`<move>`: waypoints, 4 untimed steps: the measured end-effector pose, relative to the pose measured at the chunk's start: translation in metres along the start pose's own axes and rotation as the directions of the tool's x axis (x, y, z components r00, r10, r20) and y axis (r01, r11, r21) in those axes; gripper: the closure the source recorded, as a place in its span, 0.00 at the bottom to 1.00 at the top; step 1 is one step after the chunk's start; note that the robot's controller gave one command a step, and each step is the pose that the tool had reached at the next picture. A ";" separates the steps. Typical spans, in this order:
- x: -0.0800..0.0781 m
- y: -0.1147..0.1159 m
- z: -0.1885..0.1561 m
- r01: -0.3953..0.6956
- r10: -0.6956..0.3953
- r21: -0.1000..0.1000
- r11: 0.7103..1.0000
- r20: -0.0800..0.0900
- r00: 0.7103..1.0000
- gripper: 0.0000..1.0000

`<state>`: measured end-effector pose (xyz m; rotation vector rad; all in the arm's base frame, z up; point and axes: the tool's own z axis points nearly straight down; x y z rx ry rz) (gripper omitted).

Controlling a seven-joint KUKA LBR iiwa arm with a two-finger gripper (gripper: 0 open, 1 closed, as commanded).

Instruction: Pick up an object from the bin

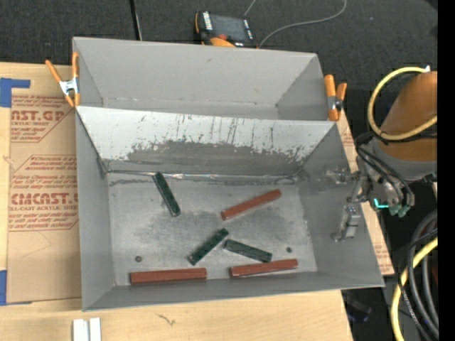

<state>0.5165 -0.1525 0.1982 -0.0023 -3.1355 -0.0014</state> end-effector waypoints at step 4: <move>-0.074 0.255 0.128 0.077 -0.077 -0.001 0.997 0.012 0.997 0.00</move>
Offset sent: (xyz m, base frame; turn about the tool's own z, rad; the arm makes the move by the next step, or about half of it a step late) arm 0.0202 0.0659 -0.1257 -0.0140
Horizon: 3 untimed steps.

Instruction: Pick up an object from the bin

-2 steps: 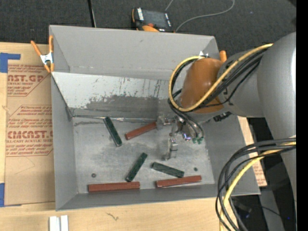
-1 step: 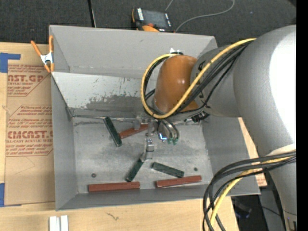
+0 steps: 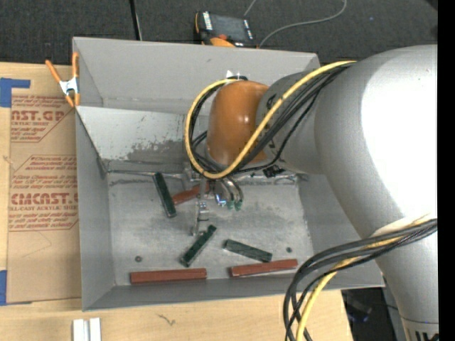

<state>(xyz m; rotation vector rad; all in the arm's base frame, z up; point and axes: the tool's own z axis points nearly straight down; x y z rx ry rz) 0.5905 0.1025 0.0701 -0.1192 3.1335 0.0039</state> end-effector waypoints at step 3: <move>0.019 -0.014 -0.119 0.061 -0.061 0.002 0.998 -0.003 0.998 0.00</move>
Offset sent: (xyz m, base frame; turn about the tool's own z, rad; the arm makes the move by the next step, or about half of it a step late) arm 0.0000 0.0000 0.0000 0.0000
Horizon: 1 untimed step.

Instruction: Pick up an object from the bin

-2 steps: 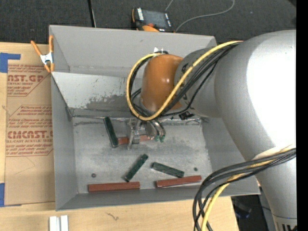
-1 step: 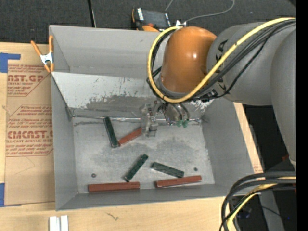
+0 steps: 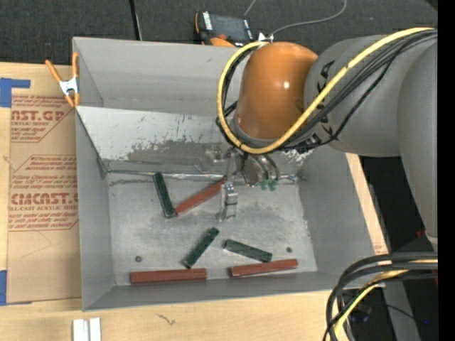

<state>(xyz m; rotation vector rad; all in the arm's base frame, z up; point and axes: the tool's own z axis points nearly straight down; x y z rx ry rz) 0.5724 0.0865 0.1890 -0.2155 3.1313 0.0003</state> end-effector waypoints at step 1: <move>-0.014 0.037 0.123 0.025 -0.025 -0.001 1.000 -0.008 1.000 0.00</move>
Offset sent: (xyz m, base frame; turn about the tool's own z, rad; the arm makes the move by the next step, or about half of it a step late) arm 0.0112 0.0368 -0.1176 -0.0233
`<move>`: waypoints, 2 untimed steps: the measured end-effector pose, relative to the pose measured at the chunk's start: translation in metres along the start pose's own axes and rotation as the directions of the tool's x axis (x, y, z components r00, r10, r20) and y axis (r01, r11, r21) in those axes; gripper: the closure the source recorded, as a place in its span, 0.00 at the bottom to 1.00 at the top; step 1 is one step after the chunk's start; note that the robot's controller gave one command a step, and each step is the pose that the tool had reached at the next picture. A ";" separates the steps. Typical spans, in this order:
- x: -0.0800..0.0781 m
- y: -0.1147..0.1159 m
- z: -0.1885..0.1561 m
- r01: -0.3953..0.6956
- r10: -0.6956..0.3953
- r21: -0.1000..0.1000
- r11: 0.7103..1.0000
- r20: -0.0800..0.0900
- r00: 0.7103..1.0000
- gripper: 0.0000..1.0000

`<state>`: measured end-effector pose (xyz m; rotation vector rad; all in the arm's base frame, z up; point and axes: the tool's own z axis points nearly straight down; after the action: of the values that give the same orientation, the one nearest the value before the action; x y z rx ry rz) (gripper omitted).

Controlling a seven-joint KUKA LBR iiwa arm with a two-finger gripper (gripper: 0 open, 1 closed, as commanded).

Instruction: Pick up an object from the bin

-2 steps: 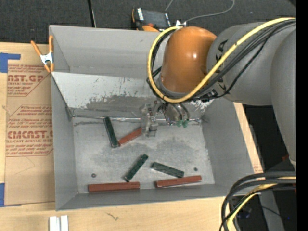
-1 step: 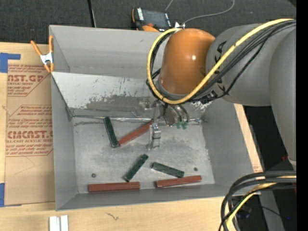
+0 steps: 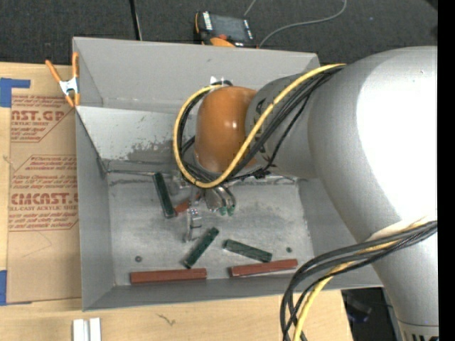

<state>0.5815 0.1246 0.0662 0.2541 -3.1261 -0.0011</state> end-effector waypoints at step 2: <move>-0.015 0.018 -0.154 -0.009 0.009 -0.001 1.000 0.017 1.000 1.00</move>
Offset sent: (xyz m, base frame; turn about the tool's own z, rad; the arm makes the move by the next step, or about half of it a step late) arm 0.0000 0.0000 0.0000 0.0000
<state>0.5938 0.1444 0.2201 0.2415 -3.1443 -0.0046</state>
